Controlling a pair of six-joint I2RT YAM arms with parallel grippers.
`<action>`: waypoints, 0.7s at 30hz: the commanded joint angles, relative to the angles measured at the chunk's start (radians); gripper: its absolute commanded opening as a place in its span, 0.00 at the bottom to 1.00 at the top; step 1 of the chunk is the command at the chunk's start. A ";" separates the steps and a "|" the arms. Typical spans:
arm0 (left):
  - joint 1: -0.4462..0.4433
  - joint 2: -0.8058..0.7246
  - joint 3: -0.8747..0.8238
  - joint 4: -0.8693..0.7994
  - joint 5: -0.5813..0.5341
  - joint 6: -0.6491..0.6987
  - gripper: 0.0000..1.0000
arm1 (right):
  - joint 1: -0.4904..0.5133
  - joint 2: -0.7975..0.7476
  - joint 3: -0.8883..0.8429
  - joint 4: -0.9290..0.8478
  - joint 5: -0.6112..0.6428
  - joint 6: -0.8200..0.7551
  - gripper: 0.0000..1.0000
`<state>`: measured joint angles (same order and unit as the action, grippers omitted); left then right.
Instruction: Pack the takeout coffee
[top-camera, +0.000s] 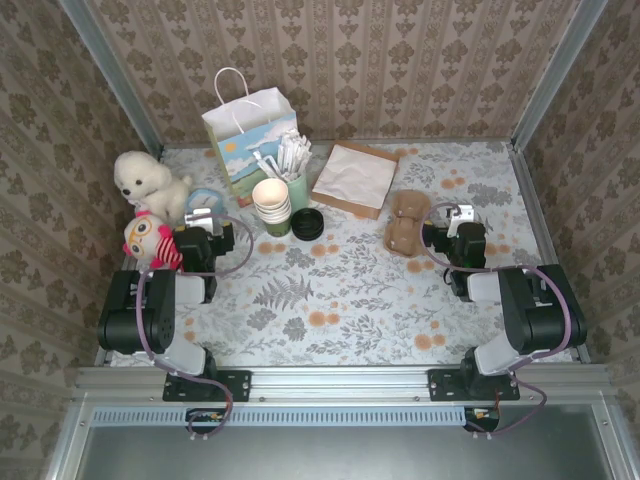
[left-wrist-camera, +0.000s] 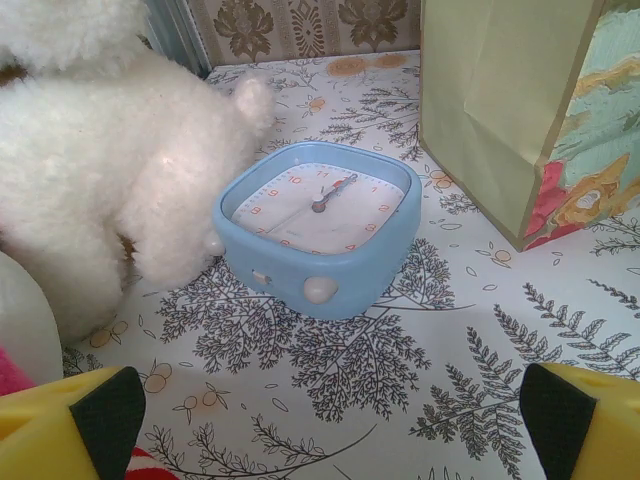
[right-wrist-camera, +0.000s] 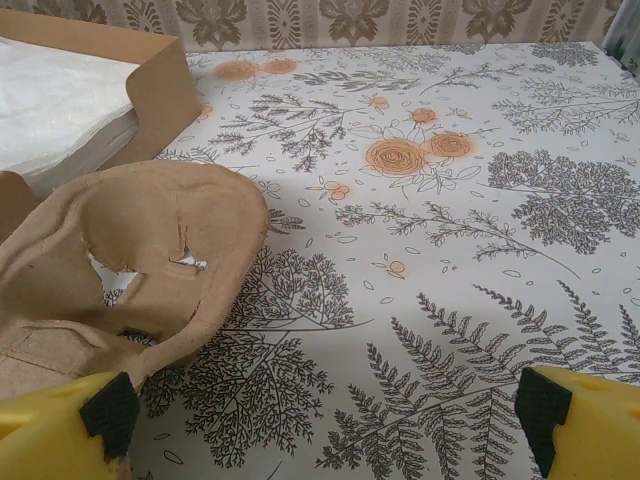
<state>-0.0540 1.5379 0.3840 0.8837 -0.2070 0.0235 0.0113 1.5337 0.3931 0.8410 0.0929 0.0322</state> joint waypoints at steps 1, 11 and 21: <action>-0.001 0.000 0.001 0.017 -0.008 -0.002 1.00 | 0.007 -0.006 0.009 0.023 0.005 0.009 1.00; 0.000 -0.001 0.001 0.015 -0.007 -0.004 1.00 | 0.006 -0.004 0.011 0.020 0.004 0.009 1.00; 0.000 0.001 0.003 0.012 -0.007 -0.004 1.00 | 0.004 -0.002 0.013 0.017 -0.002 0.012 1.00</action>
<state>-0.0536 1.5379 0.3840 0.8837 -0.2070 0.0235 0.0113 1.5337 0.3931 0.8410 0.0929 0.0326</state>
